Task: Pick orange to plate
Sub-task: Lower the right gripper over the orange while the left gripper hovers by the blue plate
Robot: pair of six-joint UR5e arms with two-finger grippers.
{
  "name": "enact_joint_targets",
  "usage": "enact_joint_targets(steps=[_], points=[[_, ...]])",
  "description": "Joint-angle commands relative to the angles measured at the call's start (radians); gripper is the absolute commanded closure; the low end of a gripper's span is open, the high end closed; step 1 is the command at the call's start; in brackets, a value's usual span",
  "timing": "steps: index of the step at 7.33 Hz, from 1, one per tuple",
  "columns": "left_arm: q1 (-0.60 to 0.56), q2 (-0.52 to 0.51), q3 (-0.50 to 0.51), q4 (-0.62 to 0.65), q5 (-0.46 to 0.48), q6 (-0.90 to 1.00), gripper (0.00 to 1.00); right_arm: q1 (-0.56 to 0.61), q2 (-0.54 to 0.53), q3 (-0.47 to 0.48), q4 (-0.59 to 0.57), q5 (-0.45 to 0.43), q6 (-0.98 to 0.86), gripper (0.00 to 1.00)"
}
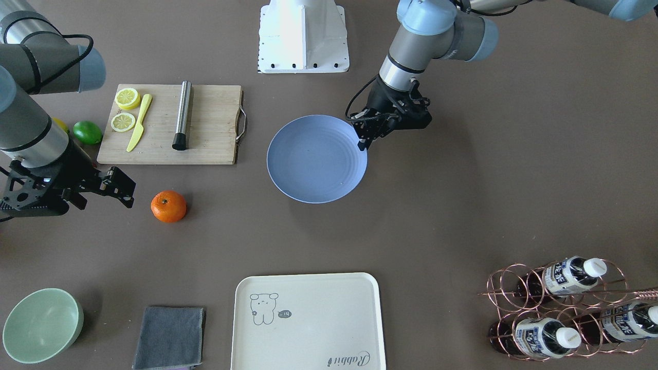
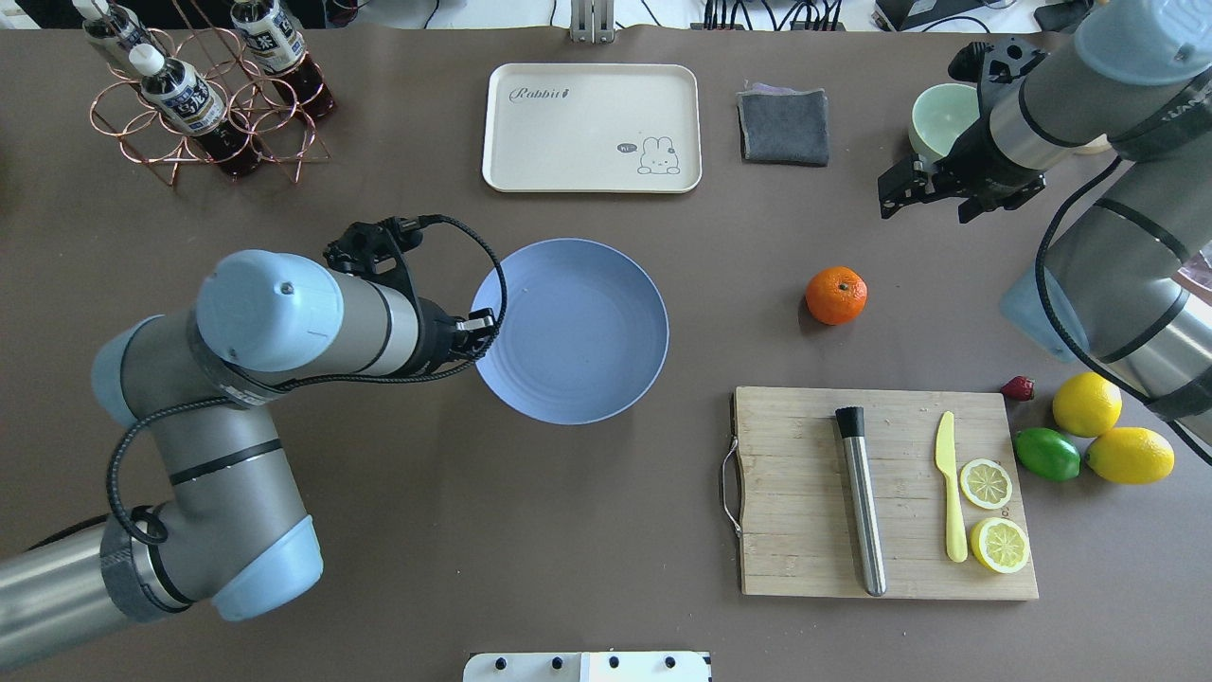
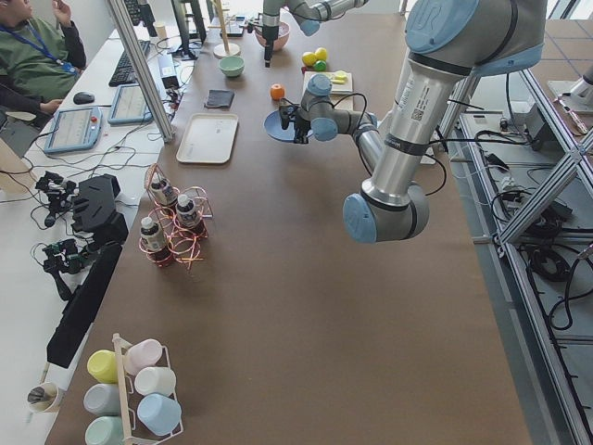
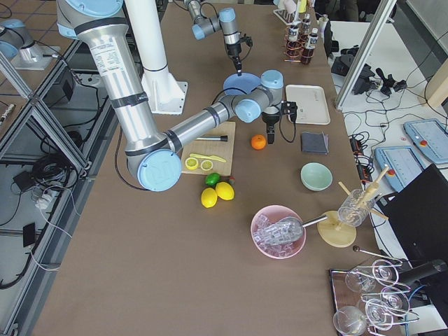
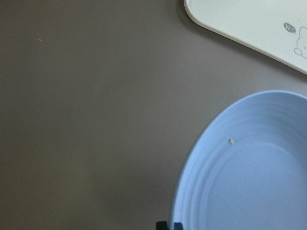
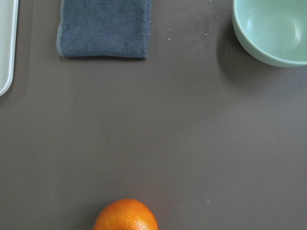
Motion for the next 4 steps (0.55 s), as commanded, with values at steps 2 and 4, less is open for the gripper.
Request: enact_joint_targets(steps=[2,4], points=[[0.036,-0.047,0.092,-0.002,0.048,-0.037,1.0,-0.044,0.0,-0.001,0.001,-0.024,0.028,0.0],[0.035,-0.043,0.091,-0.01,0.048,-0.031,0.03,-0.056,0.0,-0.004,0.002,-0.024,0.04,0.0]])
